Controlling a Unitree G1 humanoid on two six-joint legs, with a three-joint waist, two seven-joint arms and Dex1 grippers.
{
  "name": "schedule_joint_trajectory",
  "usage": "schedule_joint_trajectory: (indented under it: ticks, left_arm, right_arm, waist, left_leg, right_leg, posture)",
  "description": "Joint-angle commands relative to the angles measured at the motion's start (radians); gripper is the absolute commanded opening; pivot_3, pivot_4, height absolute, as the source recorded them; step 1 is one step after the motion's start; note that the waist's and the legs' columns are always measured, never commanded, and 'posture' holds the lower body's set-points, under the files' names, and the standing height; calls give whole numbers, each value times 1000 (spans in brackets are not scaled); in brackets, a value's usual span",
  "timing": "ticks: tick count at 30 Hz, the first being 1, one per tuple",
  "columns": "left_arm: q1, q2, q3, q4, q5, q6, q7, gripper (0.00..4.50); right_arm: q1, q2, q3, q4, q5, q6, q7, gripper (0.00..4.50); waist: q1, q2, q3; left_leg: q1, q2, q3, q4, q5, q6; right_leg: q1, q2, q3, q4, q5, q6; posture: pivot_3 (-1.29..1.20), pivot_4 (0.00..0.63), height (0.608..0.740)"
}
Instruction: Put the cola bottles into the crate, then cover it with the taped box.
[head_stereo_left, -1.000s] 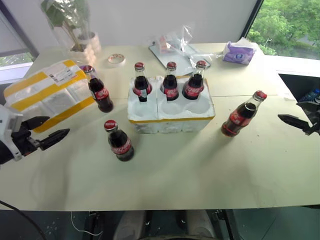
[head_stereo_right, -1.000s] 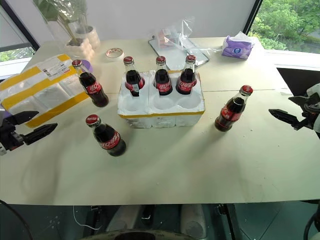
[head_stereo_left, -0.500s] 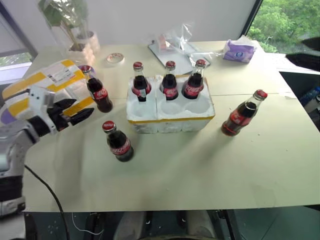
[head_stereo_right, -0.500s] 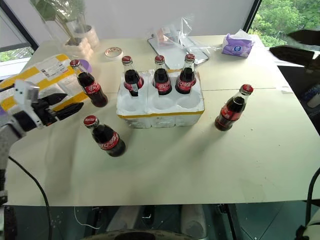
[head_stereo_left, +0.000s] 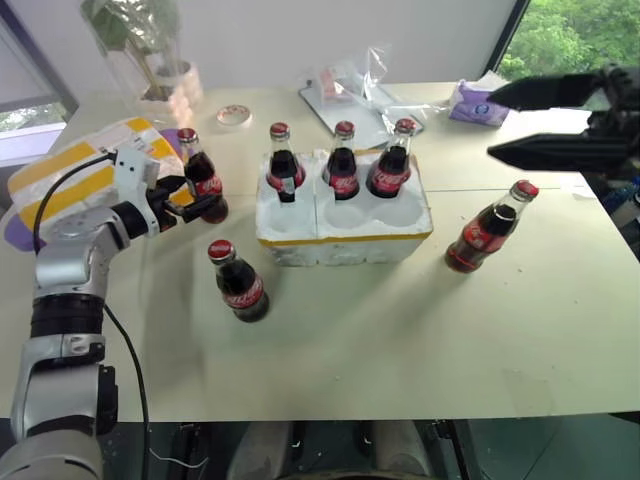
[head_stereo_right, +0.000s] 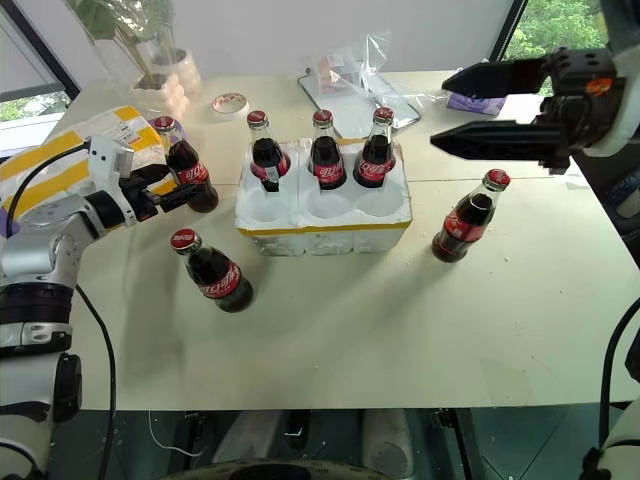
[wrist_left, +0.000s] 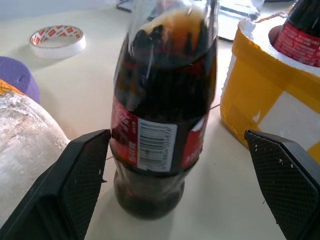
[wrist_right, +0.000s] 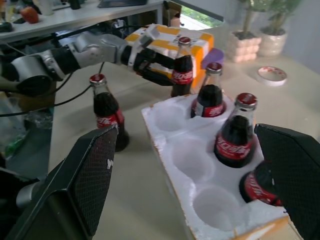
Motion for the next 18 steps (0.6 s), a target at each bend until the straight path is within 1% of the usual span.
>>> schedule_joint_trajectory:
  ticks: [1,6,10,14,17,18]
  left_arm:
    - [-46,-9,-8,23,22,-40,-10,4486]
    - [-95,-39,-21,97,55,-80,-2,4486]
    - [-146,-73,-18,198,77,-118,18,4486]
    - [-172,-81,-23,264,103,-158,15,4486]
    - [-183,-73,-22,287,115,-170,2,3683]
    - [-184,-65,-18,283,112,-167,-10,3197]
  right_arm:
    - [-11,1,-67,-49,77,30,-33,4500]
    - [5,7,-79,-75,117,40,-76,4500]
    - [22,5,-89,-97,153,50,-106,4500]
    - [46,0,-94,-115,173,48,-126,4500]
    - [58,2,-98,-124,183,46,-142,4500]
    - [66,4,-102,-129,187,45,-148,4500]
  waist:
    - [0,0,0]
    - [1,-1,0]
    - [2,-1,0]
    - [0,-2,0]
    - [0,-2,0]
    - [0,-2,0]
  left_leg:
    - [0,0,0,0,0,0]
    - [0,0,0,1,0,0]
    - [0,0,0,2,0,0]
    - [0,0,0,1,0,1]
    - [-1,0,0,2,0,1]
    - [-1,0,0,2,0,1]
  right_leg:
    - [0,0,0,0,0,0]
    - [0,0,0,0,0,0]
    - [1,0,0,0,0,1]
    - [0,0,0,0,1,1]
    - [0,0,0,0,1,1]
    - [0,0,0,0,1,1]
  posture:
    - [0,150,738]
    - [0,150,738]
    - [0,150,738]
    - [0,150,738]
    - [0,150,738]
    - [0,150,738]
